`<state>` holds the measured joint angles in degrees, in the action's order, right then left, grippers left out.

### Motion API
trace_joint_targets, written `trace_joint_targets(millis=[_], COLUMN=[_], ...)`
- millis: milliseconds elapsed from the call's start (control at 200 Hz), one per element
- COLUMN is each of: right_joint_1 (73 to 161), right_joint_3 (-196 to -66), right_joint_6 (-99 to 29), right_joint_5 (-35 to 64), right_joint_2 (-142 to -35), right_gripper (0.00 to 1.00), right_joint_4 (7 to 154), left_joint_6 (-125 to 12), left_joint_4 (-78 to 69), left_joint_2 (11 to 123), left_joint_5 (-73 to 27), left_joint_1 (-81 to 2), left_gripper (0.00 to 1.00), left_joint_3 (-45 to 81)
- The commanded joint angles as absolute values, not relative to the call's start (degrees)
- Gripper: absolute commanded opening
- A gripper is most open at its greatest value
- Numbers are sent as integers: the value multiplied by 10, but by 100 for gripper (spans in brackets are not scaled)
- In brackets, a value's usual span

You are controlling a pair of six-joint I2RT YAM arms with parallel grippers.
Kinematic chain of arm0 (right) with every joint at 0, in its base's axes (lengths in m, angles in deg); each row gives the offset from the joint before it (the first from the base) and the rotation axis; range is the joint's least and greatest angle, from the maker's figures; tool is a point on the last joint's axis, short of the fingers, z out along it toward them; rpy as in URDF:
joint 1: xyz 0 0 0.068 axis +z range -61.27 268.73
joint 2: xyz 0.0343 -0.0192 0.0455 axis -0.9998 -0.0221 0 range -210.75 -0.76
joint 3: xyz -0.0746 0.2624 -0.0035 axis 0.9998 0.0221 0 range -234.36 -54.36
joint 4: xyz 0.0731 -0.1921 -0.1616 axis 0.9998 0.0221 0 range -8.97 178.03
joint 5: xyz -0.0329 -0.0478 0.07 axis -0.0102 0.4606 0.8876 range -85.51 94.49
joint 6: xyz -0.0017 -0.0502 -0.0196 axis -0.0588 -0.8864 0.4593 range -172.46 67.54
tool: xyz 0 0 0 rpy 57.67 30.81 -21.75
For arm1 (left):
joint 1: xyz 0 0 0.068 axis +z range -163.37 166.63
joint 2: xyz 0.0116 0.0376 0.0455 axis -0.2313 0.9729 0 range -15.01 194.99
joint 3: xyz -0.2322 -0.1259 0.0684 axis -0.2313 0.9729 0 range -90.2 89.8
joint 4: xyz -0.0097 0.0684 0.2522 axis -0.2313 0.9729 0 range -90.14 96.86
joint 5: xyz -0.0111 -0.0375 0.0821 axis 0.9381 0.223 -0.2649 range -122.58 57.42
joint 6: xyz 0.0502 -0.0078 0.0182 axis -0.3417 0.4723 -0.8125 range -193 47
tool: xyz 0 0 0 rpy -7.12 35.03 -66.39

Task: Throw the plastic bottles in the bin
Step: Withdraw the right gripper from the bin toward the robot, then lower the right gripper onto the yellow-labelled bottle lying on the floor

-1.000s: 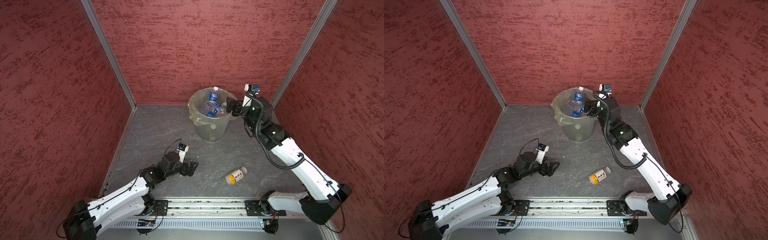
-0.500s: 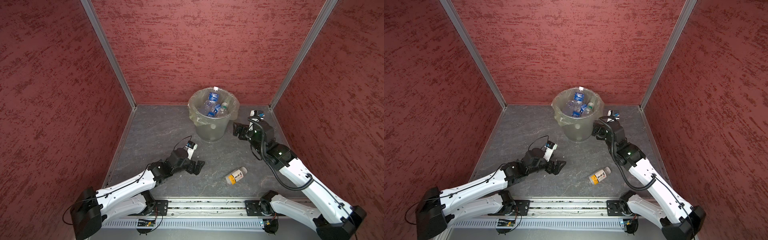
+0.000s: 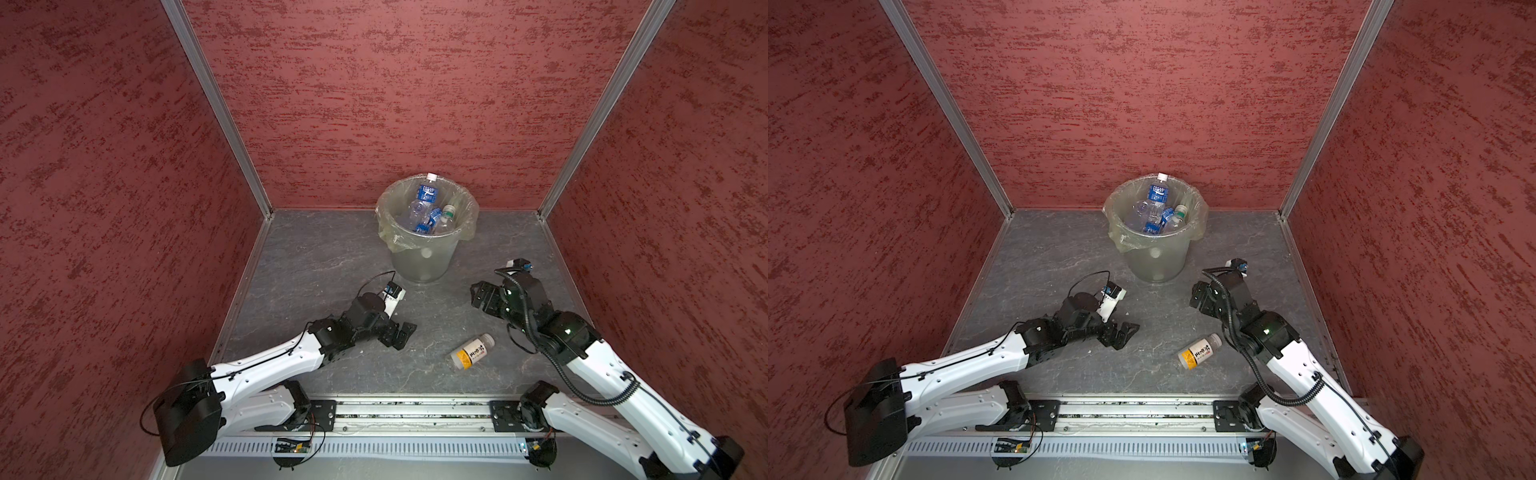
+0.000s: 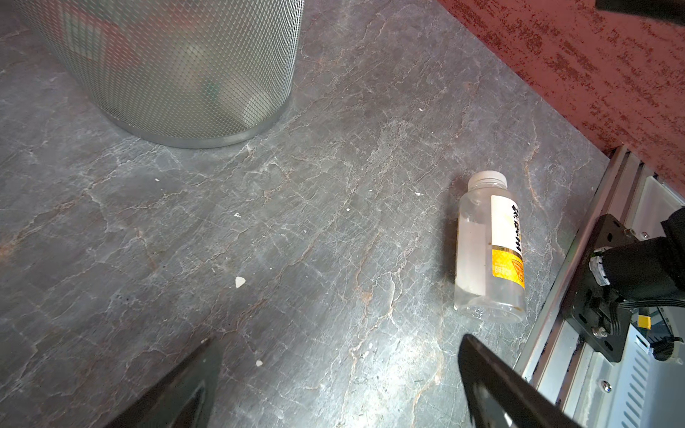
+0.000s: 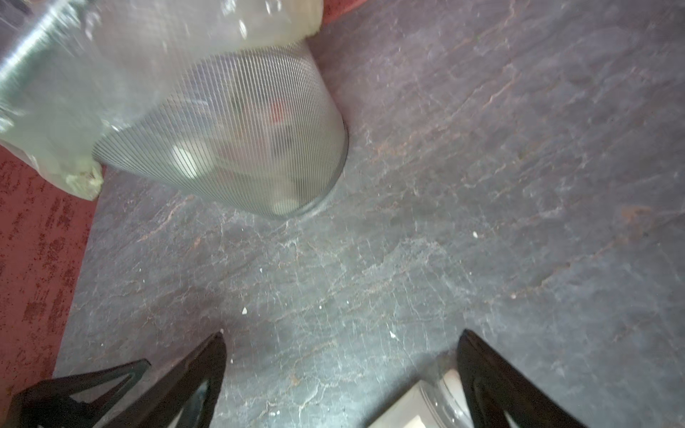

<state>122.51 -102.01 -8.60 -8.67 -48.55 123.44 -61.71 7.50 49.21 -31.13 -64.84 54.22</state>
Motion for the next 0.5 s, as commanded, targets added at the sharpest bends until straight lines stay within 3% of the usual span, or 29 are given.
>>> trace_joint_targets(millis=[0,491], right_joint_1=[1237,1317], right_joint_3=[-1000,-928], right_joint_6=[-20,86], right_joint_5=[-47,20], right_joint_2=[-478,-490], right_gripper=[98,92], right_joint_4=[1276,1305], left_joint_6=[-637,-636], left_joint_4=[32,-39], left_joint_2=[501,509], left_joint_5=[-303,-271], left_joint_1=[-650,-614], left_gripper=[99,100], left_joint_3=[545,601])
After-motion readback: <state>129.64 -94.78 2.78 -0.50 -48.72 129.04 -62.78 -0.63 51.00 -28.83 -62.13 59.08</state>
